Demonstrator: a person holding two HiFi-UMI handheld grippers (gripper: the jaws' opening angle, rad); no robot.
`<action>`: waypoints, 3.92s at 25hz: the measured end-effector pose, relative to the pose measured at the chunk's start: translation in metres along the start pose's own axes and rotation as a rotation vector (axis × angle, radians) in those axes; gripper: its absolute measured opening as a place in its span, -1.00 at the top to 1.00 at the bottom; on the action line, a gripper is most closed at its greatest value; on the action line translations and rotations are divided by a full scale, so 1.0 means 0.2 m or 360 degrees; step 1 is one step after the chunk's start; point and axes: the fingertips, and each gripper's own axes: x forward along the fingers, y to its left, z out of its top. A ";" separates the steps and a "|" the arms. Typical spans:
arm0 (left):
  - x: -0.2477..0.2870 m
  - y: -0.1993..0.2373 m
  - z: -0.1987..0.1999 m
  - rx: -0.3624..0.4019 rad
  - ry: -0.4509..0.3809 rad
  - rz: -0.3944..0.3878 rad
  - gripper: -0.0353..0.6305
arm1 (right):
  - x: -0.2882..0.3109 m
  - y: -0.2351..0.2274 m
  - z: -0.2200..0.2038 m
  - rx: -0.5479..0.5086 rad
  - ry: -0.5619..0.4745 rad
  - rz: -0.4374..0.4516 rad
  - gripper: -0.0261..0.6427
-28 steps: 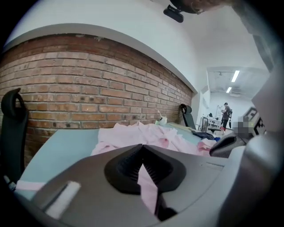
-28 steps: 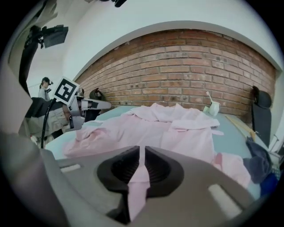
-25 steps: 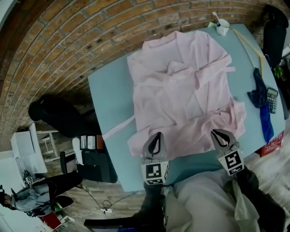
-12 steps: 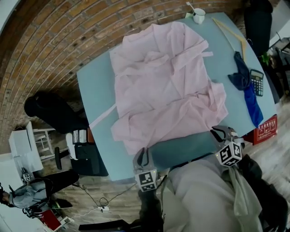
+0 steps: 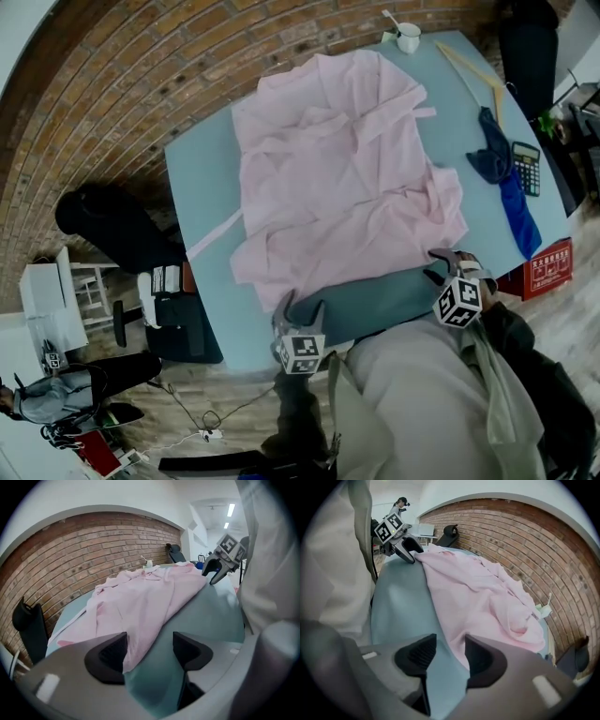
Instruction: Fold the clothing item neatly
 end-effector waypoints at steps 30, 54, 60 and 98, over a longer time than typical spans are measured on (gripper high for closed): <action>-0.33 -0.07 0.00 0.0120 -0.0217 0.0059 0.76 | -0.39 0.05 -0.09 0.0189 -0.0106 -0.0178 0.89; -0.26 0.63 0.81 -0.0250 -0.0487 0.0460 0.76 | -0.54 -0.95 0.49 0.0090 -0.0397 -0.0631 0.90; -0.03 0.87 0.99 -0.0243 -0.0447 0.0427 0.76 | -0.36 -1.28 0.60 0.0137 -0.0359 -0.0713 0.90; 0.67 1.47 1.25 -0.0492 -0.0588 0.0542 0.53 | 0.10 -2.13 0.66 0.0623 -0.0819 -0.1087 0.42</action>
